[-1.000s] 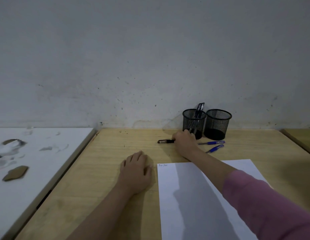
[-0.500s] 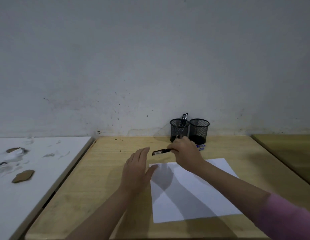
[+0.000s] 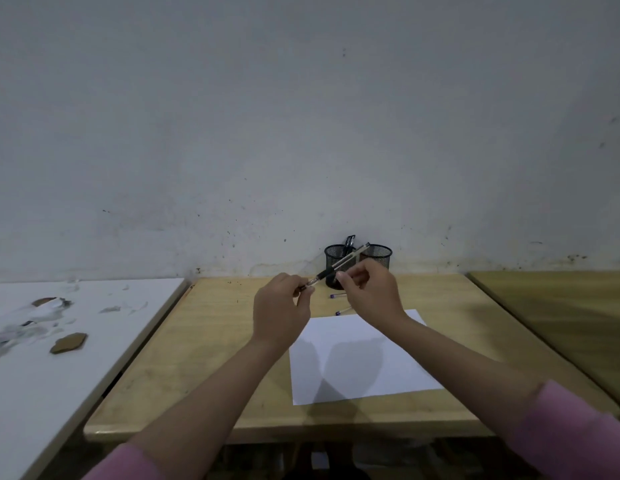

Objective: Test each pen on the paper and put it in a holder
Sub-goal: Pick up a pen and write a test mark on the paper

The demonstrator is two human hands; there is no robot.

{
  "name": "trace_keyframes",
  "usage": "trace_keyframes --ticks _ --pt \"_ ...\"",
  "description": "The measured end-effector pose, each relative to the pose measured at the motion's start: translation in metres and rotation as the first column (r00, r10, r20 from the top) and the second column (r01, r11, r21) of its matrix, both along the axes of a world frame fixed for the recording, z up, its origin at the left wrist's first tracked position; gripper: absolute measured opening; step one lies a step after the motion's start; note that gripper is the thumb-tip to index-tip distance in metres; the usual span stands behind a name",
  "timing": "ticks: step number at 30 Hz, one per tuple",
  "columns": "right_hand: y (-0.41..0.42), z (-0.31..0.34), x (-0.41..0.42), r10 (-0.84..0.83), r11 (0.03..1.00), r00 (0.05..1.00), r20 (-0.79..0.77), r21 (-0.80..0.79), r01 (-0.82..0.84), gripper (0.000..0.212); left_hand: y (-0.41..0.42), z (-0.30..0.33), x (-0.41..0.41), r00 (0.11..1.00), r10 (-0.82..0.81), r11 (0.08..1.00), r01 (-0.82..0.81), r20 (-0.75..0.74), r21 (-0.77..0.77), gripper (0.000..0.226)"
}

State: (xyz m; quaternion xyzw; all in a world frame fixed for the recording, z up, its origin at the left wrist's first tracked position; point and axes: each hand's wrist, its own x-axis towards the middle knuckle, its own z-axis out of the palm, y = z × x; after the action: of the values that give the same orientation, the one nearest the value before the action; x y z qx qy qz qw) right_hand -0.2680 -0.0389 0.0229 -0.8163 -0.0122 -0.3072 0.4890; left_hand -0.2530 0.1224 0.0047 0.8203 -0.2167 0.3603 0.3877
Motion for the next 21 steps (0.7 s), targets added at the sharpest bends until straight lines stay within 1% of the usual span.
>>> trace_keyframes --ticks 1,3,4,6,8,10,12,13,17,20,21 --pt "0.003 0.004 -0.003 0.04 0.992 0.994 -0.097 0.125 -0.028 0.023 -0.002 0.003 -0.003 1.0 -0.003 1.0 0.003 0.008 0.0 0.017" --pt "0.007 0.011 -0.005 0.157 0.938 0.959 -0.234 0.341 -0.07 0.025 -0.006 0.007 -0.01 0.999 -0.024 1.0 0.023 0.022 0.005 0.017" --pt "0.009 0.014 -0.005 0.194 0.912 0.943 -0.269 0.404 -0.072 0.025 -0.008 0.009 -0.013 0.999 -0.038 0.999 0.038 0.027 0.008 0.016" --pt "0.012 0.018 -0.003 0.223 0.871 0.937 -0.27 0.487 -0.067 0.026 -0.011 0.011 -0.017 0.997 -0.069 0.998 0.068 0.023 0.005 0.018" --pt "0.013 0.02 -0.001 0.234 0.842 0.942 -0.241 0.534 -0.073 0.027 -0.011 0.013 -0.02 0.996 -0.091 0.995 0.09 -0.005 -0.029 0.021" --pt "0.013 0.023 -0.001 0.24 0.847 0.942 -0.237 0.525 -0.084 0.028 -0.009 0.016 -0.02 0.995 -0.099 0.994 0.098 -0.013 -0.049 0.017" --pt "0.013 0.025 0.002 0.254 0.845 0.938 -0.237 0.526 -0.096 0.027 -0.008 0.019 -0.019 0.995 -0.1 0.995 0.099 -0.009 -0.028 0.012" --pt "0.013 0.026 0.004 0.269 0.827 0.934 -0.236 0.553 -0.099 0.026 -0.009 0.021 -0.02 0.995 -0.101 0.995 0.101 -0.005 -0.009 0.011" --pt "0.013 0.032 0.012 0.338 0.696 0.921 -0.193 0.71 -0.106 0.024 -0.016 0.028 -0.021 0.996 -0.094 0.995 0.094 0.003 0.035 0.007" --pt "0.017 0.033 0.021 0.336 0.69 0.916 -0.22 0.72 -0.08 0.023 -0.016 0.032 -0.017 0.997 -0.076 0.996 0.077 -0.007 0.038 0.006" --pt "0.015 0.033 0.024 0.315 0.665 0.923 -0.222 0.746 -0.048 0.021 -0.015 0.032 -0.018 0.997 -0.077 0.996 0.077 -0.003 0.039 0.007"
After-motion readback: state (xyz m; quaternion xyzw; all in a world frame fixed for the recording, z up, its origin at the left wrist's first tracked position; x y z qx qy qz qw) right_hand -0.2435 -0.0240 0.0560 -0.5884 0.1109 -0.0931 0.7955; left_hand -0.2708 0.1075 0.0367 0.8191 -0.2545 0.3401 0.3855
